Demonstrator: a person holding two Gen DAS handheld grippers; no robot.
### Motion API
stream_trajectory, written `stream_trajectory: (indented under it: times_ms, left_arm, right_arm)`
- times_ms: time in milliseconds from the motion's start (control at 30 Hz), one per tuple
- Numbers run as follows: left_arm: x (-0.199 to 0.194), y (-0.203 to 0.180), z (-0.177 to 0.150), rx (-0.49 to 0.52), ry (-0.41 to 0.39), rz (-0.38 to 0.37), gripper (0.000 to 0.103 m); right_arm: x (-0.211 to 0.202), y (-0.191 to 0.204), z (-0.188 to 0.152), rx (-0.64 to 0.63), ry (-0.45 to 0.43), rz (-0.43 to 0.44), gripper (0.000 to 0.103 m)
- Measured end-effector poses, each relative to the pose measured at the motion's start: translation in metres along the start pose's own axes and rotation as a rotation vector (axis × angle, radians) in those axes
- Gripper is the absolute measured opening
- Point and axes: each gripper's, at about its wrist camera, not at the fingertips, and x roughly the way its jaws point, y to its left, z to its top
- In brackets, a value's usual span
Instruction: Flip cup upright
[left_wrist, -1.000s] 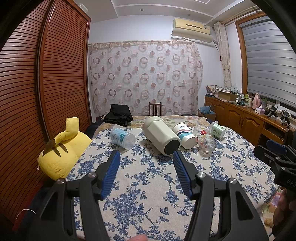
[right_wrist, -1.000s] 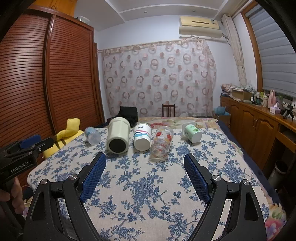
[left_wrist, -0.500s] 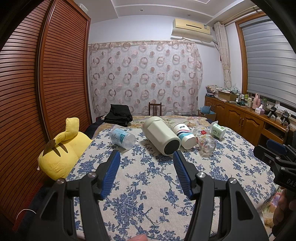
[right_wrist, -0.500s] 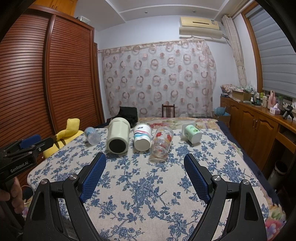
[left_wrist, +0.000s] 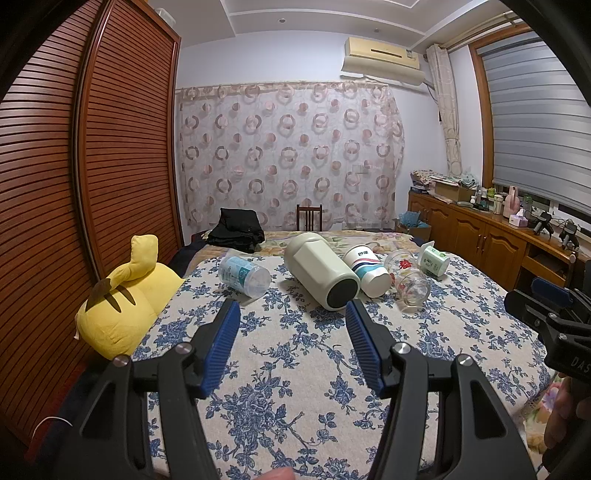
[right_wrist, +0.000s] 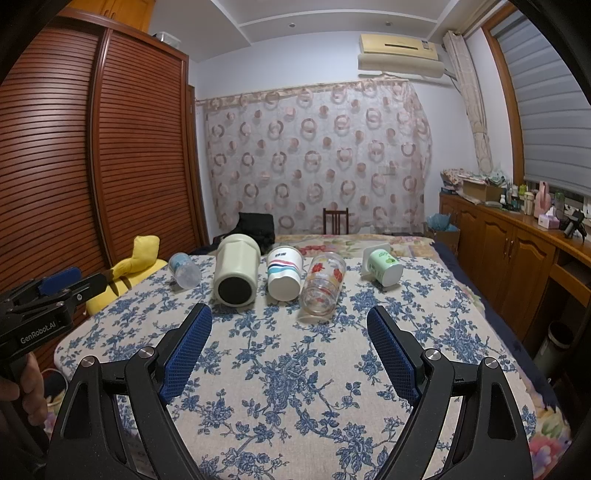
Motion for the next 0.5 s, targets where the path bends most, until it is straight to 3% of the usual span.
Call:
stream_trajectory:
  times_ms: [500]
  left_arm:
    - [0.0000,0.0000,0.0000,0.000,-0.001,0.000,0.059]
  right_arm:
    - [0.0002,0.0009,-0.0013,-0.003,0.000,-0.001,0.088]
